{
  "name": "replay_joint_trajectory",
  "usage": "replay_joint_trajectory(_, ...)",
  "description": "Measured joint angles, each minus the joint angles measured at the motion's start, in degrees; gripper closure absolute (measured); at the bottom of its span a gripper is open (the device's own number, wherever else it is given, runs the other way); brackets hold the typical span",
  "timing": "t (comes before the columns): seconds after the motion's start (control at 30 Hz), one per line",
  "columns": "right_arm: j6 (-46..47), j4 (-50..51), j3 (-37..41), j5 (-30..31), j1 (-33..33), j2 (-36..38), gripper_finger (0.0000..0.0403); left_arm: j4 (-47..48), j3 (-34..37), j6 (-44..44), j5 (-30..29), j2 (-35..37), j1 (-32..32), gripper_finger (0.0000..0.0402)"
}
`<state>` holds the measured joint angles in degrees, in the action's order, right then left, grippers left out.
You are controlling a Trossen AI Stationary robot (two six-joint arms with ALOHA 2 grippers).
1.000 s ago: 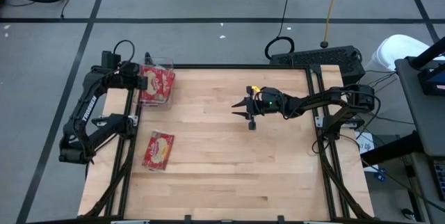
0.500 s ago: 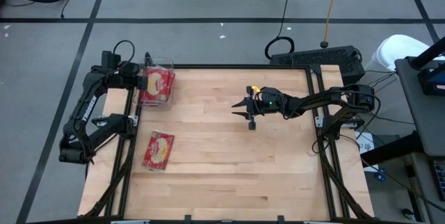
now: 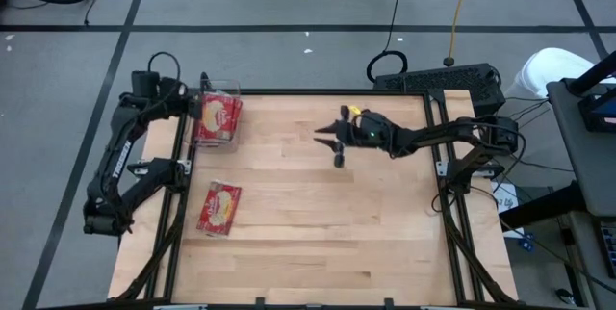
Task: Sort popcorn bags into baskets
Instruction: Adjust the red popcorn bags
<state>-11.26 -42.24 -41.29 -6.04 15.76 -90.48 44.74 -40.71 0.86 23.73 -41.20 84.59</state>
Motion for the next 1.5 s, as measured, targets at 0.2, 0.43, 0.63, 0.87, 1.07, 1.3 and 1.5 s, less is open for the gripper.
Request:
replay_joint_trajectory(0.2, 0.38, 4.81, -15.22, -2.4, 3.1, -9.14, 0.0347, -2.79, 0.0, 2.14, -2.57, 2.32, -3.11, 0.0254)
replay_joint_trajectory(0.43, 5.67, 20.8, -44.8, -10.35, 5.34, -25.94, 0.04, -2.02, 0.01, 1.8, -7.46, 3.69, -8.64, 0.0254)
replay_joint_trajectory(0.63, 3.13, 27.27, -67.72, -13.0, 5.57, -38.73, 0.0397, -2.9, 0.02, -1.35, -5.09, 6.91, -15.81, 0.0254)
replay_joint_trajectory(0.87, 7.02, 26.93, -78.68, -12.82, 7.0, -48.48, 0.0402, -7.02, 0.02, -6.66, -6.45, 9.58, -27.71, 0.0258)
replay_joint_trajectory(1.07, 11.74, 26.43, -82.55, -11.61, 7.97, -54.3, 0.0402, -19.45, 0.02, -7.22, -21.59, 4.28, -38.53, 0.0303)
replay_joint_trajectory(1.3, 11.26, 27.31, -81.95, -8.57, 6.73, -54.86, 0.0403, -21.95, 0.07, -7.87, -28.2, -9.06, -43.15, 0.0357)
replay_joint_trajectory(1.5, 7.5, 38.41, -81.71, -8.94, 5.67, -53.6, 0.0403, -22.53, 0.07, -9.73, -30.99, -18.72, -43.54, 0.0386)
